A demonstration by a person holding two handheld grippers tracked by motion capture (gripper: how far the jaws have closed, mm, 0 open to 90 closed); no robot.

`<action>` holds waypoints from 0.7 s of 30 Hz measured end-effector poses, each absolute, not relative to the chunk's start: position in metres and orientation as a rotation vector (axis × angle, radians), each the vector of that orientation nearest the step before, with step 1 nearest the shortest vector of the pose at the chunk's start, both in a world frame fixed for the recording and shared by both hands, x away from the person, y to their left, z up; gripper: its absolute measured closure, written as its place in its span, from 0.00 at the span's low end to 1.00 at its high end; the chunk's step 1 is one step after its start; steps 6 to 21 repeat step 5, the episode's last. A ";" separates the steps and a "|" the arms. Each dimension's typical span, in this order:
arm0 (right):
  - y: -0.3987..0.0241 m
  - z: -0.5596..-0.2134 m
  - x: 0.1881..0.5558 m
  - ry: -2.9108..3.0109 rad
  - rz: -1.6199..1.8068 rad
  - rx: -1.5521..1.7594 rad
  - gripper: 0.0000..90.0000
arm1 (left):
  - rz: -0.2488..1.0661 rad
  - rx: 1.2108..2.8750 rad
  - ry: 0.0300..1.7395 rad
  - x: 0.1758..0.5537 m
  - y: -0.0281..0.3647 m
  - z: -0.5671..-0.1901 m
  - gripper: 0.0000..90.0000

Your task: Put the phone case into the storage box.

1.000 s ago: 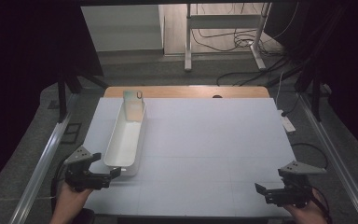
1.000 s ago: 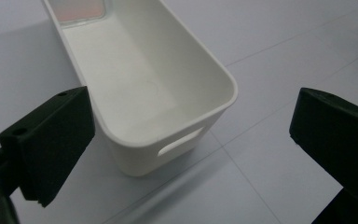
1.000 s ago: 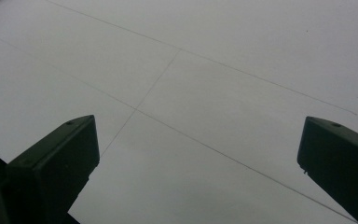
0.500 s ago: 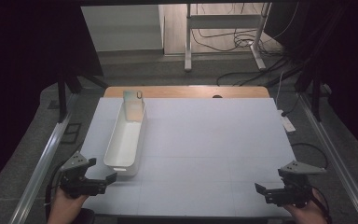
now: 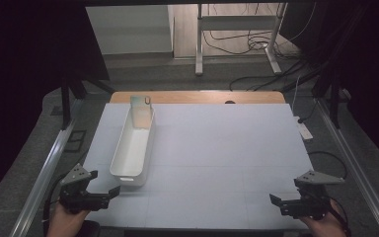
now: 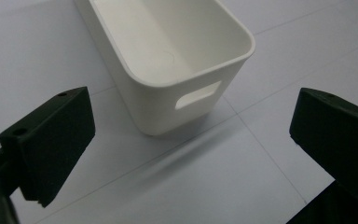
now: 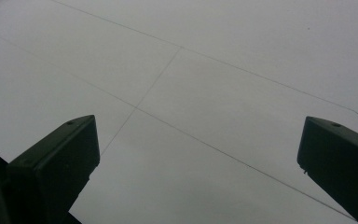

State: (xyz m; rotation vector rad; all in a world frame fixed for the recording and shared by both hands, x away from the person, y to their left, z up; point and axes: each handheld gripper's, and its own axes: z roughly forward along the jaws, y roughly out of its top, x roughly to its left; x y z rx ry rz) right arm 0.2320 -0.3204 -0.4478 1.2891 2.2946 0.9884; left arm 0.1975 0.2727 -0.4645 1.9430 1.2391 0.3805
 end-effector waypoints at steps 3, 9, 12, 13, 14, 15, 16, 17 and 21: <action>-0.320 -0.448 0.232 2.298 0.985 1.289 0.00 | 0.369 1.960 1.236 0.199 0.271 -0.465 0.01; -0.320 -0.448 0.232 2.299 0.978 1.284 0.00 | 0.371 1.962 1.233 0.199 0.270 -0.465 0.01; -0.320 -0.448 0.232 2.299 0.978 1.284 0.00 | 0.371 1.962 1.233 0.199 0.270 -0.465 0.01; -0.320 -0.448 0.232 2.299 0.978 1.284 0.00 | 0.371 1.962 1.233 0.199 0.270 -0.465 0.01; -0.320 -0.448 0.232 2.299 0.978 1.284 0.00 | 0.371 1.962 1.233 0.199 0.270 -0.465 0.01; -0.320 -0.448 0.232 2.299 0.978 1.284 0.00 | 0.371 1.962 1.233 0.199 0.270 -0.465 0.01; -0.320 -0.448 0.232 2.299 0.978 1.284 0.00 | 0.371 1.962 1.233 0.199 0.270 -0.465 0.01; -0.320 -0.448 0.232 2.299 0.978 1.284 0.00 | 0.371 1.962 1.233 0.199 0.270 -0.465 0.01; -0.320 -0.448 0.232 2.299 0.978 1.284 0.00 | 0.371 1.962 1.233 0.199 0.270 -0.465 0.01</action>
